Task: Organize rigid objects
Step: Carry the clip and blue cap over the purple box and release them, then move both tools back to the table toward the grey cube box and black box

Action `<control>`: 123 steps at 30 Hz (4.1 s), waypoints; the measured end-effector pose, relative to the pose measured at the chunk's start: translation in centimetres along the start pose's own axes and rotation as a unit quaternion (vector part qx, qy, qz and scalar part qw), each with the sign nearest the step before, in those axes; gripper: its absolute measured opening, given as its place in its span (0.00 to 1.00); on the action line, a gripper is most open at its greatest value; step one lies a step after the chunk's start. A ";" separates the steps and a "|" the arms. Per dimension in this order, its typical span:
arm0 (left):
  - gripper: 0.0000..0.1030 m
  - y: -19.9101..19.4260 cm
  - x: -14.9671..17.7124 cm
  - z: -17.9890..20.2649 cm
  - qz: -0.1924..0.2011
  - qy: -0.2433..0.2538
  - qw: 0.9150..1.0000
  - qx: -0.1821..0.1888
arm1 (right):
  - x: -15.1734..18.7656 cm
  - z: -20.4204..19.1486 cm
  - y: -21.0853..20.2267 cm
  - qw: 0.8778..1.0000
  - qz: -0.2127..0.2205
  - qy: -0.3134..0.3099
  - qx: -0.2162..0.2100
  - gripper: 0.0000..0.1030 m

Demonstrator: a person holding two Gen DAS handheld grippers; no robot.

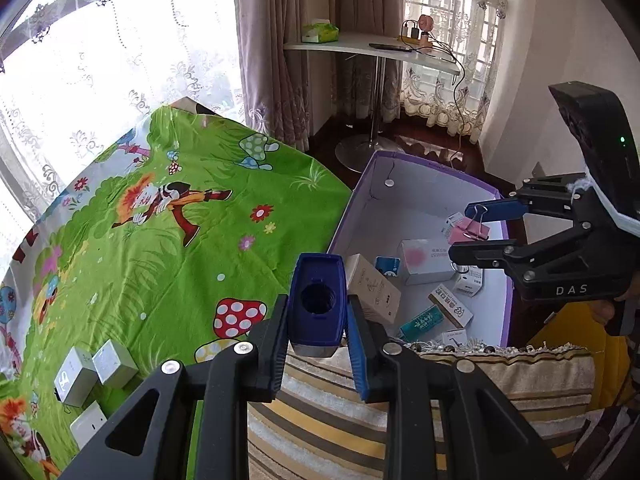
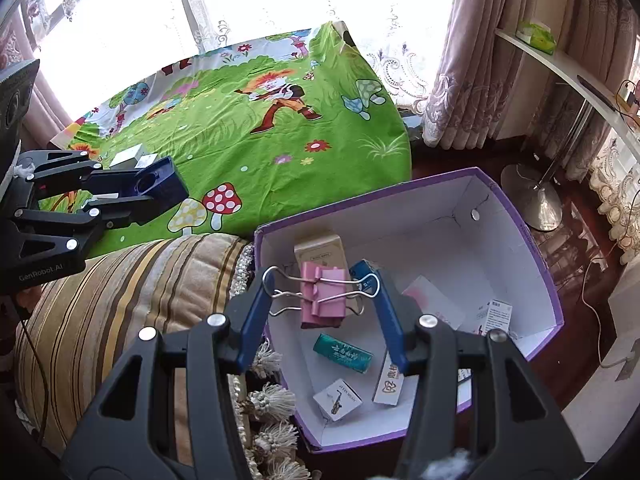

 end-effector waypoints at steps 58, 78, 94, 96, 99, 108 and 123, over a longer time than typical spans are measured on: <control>0.54 -2.8 1.6 -0.1 0.051 -0.143 0.985 0.088 | -1.6 5.8 -4.5 0.993 0.059 0.095 0.048 0.75; 0.54 -10.3 18.1 -16.5 0.076 -0.403 0.911 -0.051 | -3.5 -8.8 0.0 0.998 0.010 -0.035 -0.051 0.75; 0.63 -9.4 27.8 -25.8 0.011 -0.641 0.760 -0.107 | -3.7 -23.1 3.7 0.971 -0.021 -0.215 -0.098 0.84; 0.63 -8.7 28.3 -26.5 -0.001 -0.658 0.745 -0.110 | -3.5 -24.4 4.2 0.967 -0.028 -0.229 -0.106 0.84; 0.63 -7.5 28.6 -27.3 -0.021 -0.671 0.733 -0.111 | -3.1 -26.1 4.5 0.960 -0.033 -0.254 -0.117 0.84; 0.63 -4.2 29.1 -28.0 -0.072 -0.680 0.719 -0.121 | -1.8 -29.7 5.9 0.940 -0.053 -0.306 -0.141 0.85; 0.51 -6.2 30.0 -27.0 -0.016 -0.661 0.741 -0.115 | -1.4 -34.1 9.4 0.926 -0.099 -0.310 -0.190 0.90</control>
Point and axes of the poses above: each gripper's, at about its wrist camera, not at the fingertips, and y roughly the way its jaws point, z to its right, x to its underside, the point moved 3 cm from there along y, roughly the way its jaws point, and after that the axes turned 2 degrees about y, right-handed, at the moved point
